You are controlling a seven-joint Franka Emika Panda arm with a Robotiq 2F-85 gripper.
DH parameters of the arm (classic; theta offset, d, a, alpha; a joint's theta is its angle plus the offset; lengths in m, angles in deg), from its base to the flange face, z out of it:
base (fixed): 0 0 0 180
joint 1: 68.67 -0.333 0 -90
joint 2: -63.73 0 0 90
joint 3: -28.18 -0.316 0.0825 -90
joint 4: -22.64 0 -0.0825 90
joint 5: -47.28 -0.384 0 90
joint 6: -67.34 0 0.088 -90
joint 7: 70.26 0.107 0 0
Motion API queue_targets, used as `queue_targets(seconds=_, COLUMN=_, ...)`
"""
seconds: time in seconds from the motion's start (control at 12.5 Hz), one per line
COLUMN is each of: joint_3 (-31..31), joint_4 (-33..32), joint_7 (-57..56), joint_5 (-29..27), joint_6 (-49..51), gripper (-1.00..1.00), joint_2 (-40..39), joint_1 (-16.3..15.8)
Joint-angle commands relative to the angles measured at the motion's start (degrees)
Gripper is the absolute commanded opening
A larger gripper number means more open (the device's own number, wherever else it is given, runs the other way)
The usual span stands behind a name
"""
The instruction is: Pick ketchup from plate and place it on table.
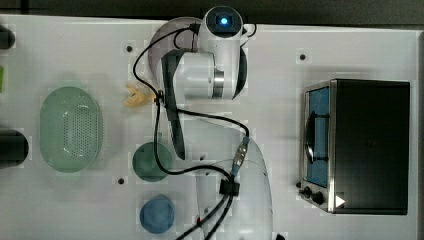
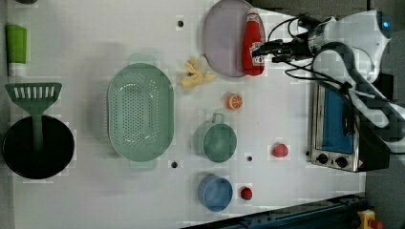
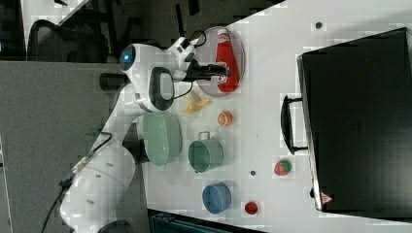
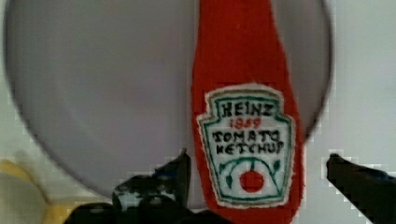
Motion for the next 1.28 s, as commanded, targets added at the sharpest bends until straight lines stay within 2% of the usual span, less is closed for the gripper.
queue_targets(seconds=0.08, joint_3=-0.29, joint_4=3.11, joint_7=-3.87, joint_5=1.95, joint_6=-3.35, gripper=1.00, joint_2=-3.25, joint_1=-0.85)
queue_targets(seconds=0.32, joint_3=-0.29, joint_4=3.75, joint_7=-3.87, joint_5=3.07, joint_6=-8.67, gripper=1.00, joint_2=-5.83, joint_1=-1.11)
queue_targets(seconds=0.64, joint_3=-0.11, joint_4=4.21, joint_7=-3.86, joint_5=3.28, joint_6=-10.48, gripper=1.00, joint_2=-7.28, joint_1=-1.58)
queue_targets(seconds=0.72, joint_3=0.00, joint_4=4.31, joint_7=-3.86, joint_5=3.28, joint_6=-10.49, gripper=0.91, joint_2=-7.29, joint_1=-1.58)
queue_targets(seconds=0.96, joint_3=0.10, joint_4=4.48, joint_7=-3.87, joint_5=3.28, joint_6=-10.63, gripper=0.20, joint_2=-7.29, joint_1=-1.62)
queue_targets(seconds=1.28, joint_3=-0.26, joint_4=5.08, joint_7=-1.88, joint_5=2.79, joint_6=-10.52, gripper=0.19, joint_2=-5.29, joint_1=-1.62)
